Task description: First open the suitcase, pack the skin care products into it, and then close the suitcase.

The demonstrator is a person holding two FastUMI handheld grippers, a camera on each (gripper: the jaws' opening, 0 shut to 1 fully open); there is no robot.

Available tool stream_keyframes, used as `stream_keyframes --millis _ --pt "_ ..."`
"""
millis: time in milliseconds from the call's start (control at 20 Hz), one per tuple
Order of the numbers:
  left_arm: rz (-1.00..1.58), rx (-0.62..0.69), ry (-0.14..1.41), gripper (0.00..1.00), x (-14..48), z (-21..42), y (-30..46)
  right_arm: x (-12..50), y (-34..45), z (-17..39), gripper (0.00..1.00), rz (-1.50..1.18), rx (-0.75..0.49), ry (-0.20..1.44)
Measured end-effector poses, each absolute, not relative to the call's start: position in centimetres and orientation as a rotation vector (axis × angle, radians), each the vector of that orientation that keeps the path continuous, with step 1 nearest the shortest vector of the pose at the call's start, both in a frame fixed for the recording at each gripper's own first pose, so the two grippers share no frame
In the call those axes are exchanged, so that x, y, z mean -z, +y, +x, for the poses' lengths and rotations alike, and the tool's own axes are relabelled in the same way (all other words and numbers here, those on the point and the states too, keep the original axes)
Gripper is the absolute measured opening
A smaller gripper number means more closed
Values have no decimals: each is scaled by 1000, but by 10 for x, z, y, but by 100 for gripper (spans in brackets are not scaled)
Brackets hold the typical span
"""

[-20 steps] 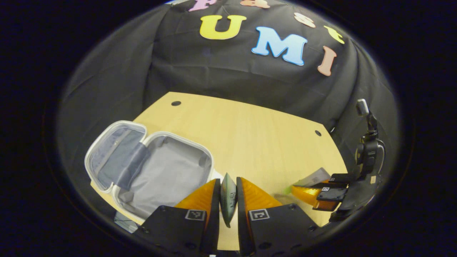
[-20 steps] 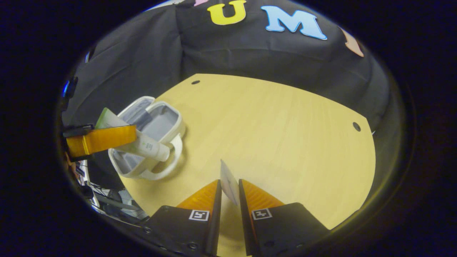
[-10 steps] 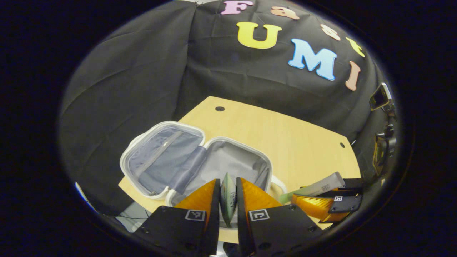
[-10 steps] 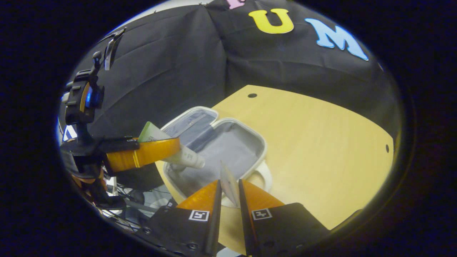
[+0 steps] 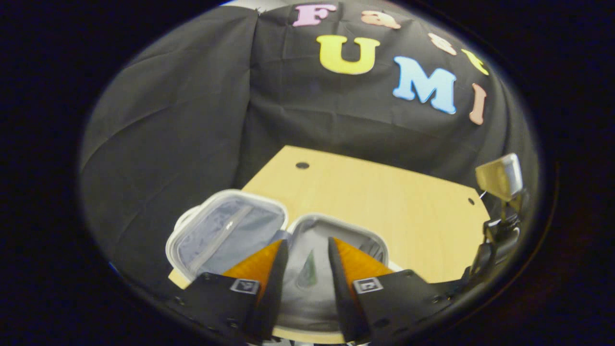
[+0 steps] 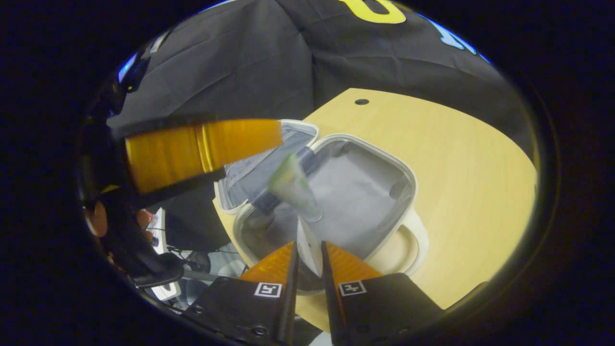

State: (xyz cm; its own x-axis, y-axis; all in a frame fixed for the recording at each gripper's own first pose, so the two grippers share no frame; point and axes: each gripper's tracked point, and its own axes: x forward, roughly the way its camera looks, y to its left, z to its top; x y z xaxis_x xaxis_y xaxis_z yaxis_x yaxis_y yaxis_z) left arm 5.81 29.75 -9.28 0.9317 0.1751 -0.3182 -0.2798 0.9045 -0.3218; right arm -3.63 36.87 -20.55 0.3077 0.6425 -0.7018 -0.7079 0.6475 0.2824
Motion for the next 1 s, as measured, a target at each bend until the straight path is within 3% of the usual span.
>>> stream_keyframes --millis 100,300,500,1000 --pt "-352 -254 268 99 100 47 297 207 367 -30 28 -72 -870 894" --pt "-429 -263 290 98 123 23 298 208 369 -14 29 -42 -814 891" --pt "-436 -296 284 98 124 13 317 204 370 -1 95 -23 -761 873" --pt "-468 -394 290 97 125 1 374 200 356 -3 96 -68 -764 835"
